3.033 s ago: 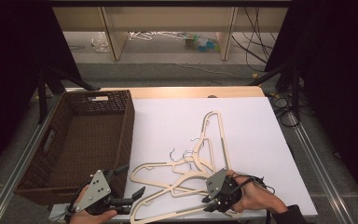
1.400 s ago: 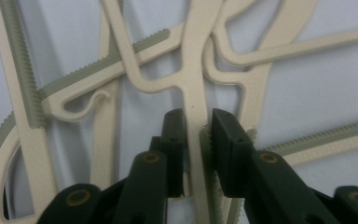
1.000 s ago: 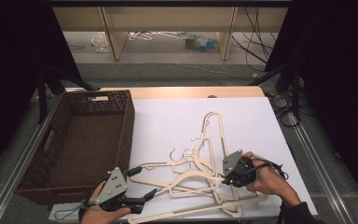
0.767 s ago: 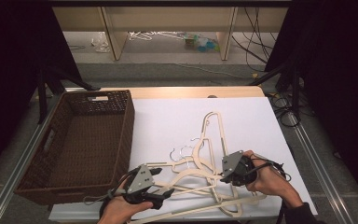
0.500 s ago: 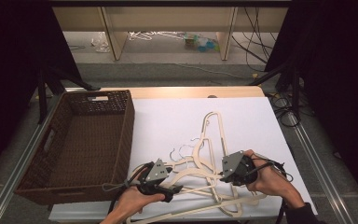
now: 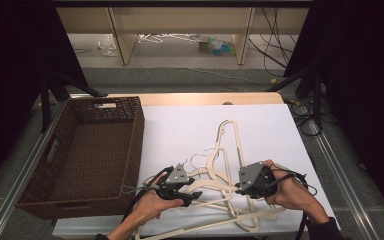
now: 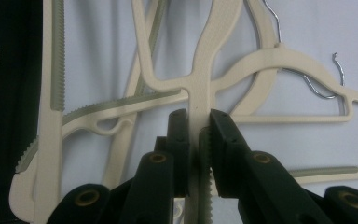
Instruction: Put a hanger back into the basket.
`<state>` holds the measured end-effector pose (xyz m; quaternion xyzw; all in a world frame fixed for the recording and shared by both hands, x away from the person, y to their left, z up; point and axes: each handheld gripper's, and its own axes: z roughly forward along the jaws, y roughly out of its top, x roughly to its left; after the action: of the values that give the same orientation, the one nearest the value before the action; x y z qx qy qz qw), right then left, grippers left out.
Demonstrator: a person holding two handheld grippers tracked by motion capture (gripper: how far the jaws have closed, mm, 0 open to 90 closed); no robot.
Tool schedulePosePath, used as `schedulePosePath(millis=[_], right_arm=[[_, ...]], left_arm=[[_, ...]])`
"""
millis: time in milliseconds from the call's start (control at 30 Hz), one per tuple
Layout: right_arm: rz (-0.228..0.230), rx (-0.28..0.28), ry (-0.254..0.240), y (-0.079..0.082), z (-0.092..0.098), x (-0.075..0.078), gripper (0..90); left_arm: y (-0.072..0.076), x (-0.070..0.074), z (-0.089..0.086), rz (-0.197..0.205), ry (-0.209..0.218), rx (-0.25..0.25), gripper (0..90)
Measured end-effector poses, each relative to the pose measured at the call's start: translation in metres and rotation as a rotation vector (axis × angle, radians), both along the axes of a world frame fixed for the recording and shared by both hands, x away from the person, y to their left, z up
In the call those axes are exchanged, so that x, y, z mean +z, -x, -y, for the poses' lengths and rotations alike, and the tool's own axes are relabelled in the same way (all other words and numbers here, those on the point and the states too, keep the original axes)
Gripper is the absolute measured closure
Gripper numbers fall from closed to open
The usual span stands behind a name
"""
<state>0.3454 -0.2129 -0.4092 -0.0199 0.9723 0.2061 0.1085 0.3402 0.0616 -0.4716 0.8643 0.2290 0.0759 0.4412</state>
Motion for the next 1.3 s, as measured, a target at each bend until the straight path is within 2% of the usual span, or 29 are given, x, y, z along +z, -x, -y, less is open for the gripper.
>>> schedulePosePath(millis=[33, 67, 100, 200, 233, 300, 333, 367, 533, 633, 667, 733, 800, 900, 933, 1033, 1067, 1100, 1133, 1200, 1300], right_arm=[[-0.007, 0.005, -0.009, 0.001, 0.0, 0.001, 79.2], [0.008, 0.002, -0.001, 0.001, 0.0, 0.001, 79.1], [0.008, 0.002, -0.001, 0.001, 0.0, 0.001, 79.1], [0.007, 0.004, -0.002, 0.001, 0.0, 0.002, 79.1], [0.008, 0.008, -0.003, 0.001, 0.0, 0.002, 79.1], [0.008, 0.009, -0.007, 0.001, 0.0, 0.002, 79.1], [-0.004, 0.011, -0.014, 0.002, 0.0, 0.001, 79.0], [0.016, 0.018, -0.003, 0.002, 0.0, 0.002, 78.9], [0.012, 0.024, -0.019, 0.001, 0.002, 0.003, 79.1], [0.025, 0.039, -0.029, 0.002, 0.005, 0.006, 79.4], [0.025, 0.039, -0.029, 0.002, 0.005, 0.006, 79.4], [0.057, 0.036, -0.05, 0.003, 0.009, 0.013, 79.4], [0.056, 0.043, -0.059, 0.004, 0.01, 0.015, 79.1], [0.079, 0.031, -0.081, 0.004, 0.015, 0.02, 77.5], [0.076, 0.036, -0.084, 0.004, 0.016, 0.021, 77.1], [0.08, 0.015, -0.11, 0.005, 0.016, 0.024, 74.8], [0.085, 0.004, -0.113, 0.005, 0.016, 0.025, 72.2], [0.085, 0.004, -0.113, 0.005, 0.016, 0.025, 72.2], [0.077, -0.018, -0.139, 0.004, 0.016, 0.027, 68.5], [0.088, -0.045, -0.163, 0.004, 0.016, 0.031, 62.2], [0.094, -0.132, -0.227, 0.005, 0.017, 0.037, 53.6]], left_arm=[[0.0, 0.0, 0.001, -0.002, 0.013, -0.007, 51.4], [-0.001, 0.002, 0.001, -0.009, 0.006, -0.022, 52.5], [-0.003, 0.003, 0.002, 0.003, 0.004, -0.021, 54.8], [-0.004, 0.003, 0.003, -0.009, 0.014, -0.026, 57.7], [-0.006, 0.003, 0.003, -0.021, 0.007, -0.042, 59.8], [-0.006, 0.003, 0.004, -0.02, 0.005, -0.037, 64.3], [-0.007, 0.005, 0.002, -0.024, 0.02, -0.033, 66.9], [-0.008, 0.007, 0.001, -0.029, 0.027, -0.038, 69.4], [-0.006, 0.015, -0.002, -0.039, 0.04, -0.053, 71.8], [-0.002, 0.027, -0.003, -0.039, 0.054, -0.087, 73.4], [-0.002, 0.027, -0.003, -0.039, 0.054, -0.087, 74.1], [0.003, 0.038, -0.003, -0.029, 0.075, -0.11, 75.3], [0.005, 0.043, -0.003, -0.025, 0.078, -0.119, 76.9], [0.016, 0.06, -0.002, -0.017, 0.111, -0.152, 80.8], [0.018, 0.064, -0.002, -0.01, 0.101, -0.162, 82.0], [0.024, 0.069, -0.002, 0.009, 0.096, -0.169, 85.0], [0.03, 0.073, 0.0, 0.051, 0.053, -0.163, 84.8], [0.03, 0.073, 0.0, 0.051, 0.053, -0.163, 85.1], [0.03, 0.076, -0.001, 0.046, 0.056, -0.153, 85.1], [0.028, 0.078, -0.003, 0.048, 0.057, -0.134, 85.1], [0.026, 0.081, -0.007, 0.042, 0.043, -0.119, 85.1]])
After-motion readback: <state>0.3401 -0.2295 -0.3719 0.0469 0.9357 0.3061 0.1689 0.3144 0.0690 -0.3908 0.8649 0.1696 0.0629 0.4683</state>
